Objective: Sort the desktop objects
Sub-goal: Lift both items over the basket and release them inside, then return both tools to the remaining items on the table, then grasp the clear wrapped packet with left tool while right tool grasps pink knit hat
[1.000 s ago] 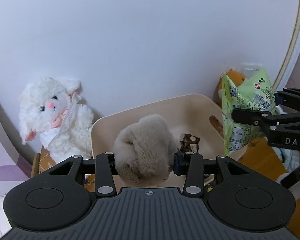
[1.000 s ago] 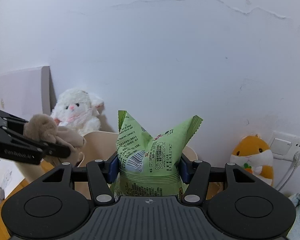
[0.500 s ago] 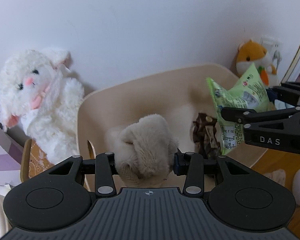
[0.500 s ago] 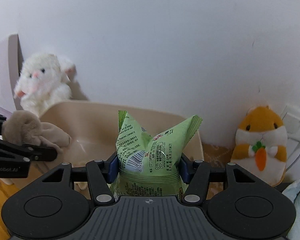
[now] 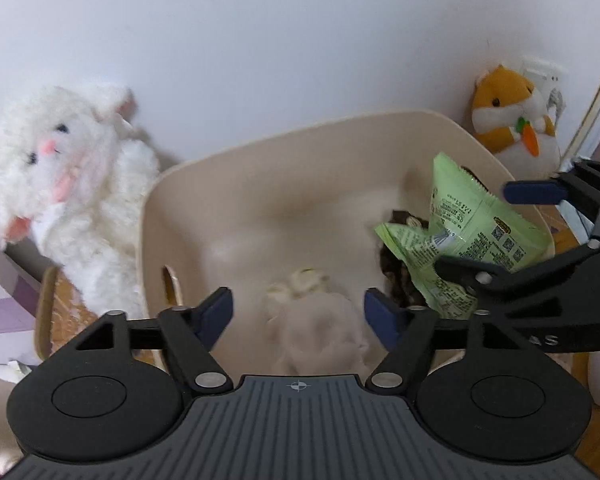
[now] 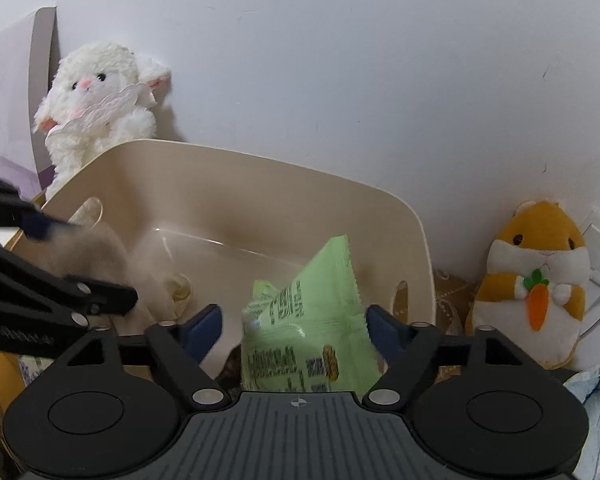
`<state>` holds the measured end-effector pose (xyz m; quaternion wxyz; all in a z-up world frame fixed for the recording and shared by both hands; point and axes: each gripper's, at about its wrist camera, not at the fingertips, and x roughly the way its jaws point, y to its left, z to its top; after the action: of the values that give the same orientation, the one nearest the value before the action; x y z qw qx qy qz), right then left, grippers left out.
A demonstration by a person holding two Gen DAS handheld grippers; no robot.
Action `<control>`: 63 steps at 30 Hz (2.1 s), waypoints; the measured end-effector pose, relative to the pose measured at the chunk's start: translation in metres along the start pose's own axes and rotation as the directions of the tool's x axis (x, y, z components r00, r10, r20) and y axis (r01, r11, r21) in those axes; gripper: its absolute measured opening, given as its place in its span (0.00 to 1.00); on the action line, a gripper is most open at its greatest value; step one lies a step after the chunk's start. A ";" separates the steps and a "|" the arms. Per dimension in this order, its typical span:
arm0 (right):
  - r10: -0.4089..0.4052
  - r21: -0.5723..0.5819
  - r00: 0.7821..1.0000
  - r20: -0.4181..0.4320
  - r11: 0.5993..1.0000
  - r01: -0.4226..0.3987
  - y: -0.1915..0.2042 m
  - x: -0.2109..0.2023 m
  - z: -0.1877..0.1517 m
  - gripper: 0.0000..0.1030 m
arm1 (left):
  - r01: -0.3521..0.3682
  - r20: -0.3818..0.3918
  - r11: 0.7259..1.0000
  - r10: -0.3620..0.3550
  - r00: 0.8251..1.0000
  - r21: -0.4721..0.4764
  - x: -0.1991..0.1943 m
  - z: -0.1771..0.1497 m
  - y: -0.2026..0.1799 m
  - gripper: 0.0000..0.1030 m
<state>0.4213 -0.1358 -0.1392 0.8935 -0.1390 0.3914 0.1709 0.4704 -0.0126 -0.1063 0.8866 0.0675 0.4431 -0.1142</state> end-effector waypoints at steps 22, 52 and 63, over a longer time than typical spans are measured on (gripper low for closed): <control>0.027 0.072 0.999 -0.031 0.997 -0.025 -0.050 -0.079 -0.078 1.00 | 0.015 0.023 0.999 -0.014 1.000 -0.052 -0.106 -0.099 0.016 0.78; -0.032 -0.174 0.973 -0.227 0.985 -0.008 -0.033 -0.023 -0.124 1.00 | -0.001 -0.296 0.998 0.020 0.955 0.065 -0.081 -0.248 -0.006 0.78; -0.005 -0.168 0.967 -0.256 0.985 -0.040 -0.032 -0.002 -0.121 1.00 | 0.051 -0.326 0.998 -0.036 0.945 0.038 -0.052 -0.241 -0.007 0.73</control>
<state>0.3543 -0.2113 -0.2133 0.8189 -0.2327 0.4881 0.1925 0.2529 0.0410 -0.2092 0.7969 0.0961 0.5818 -0.1311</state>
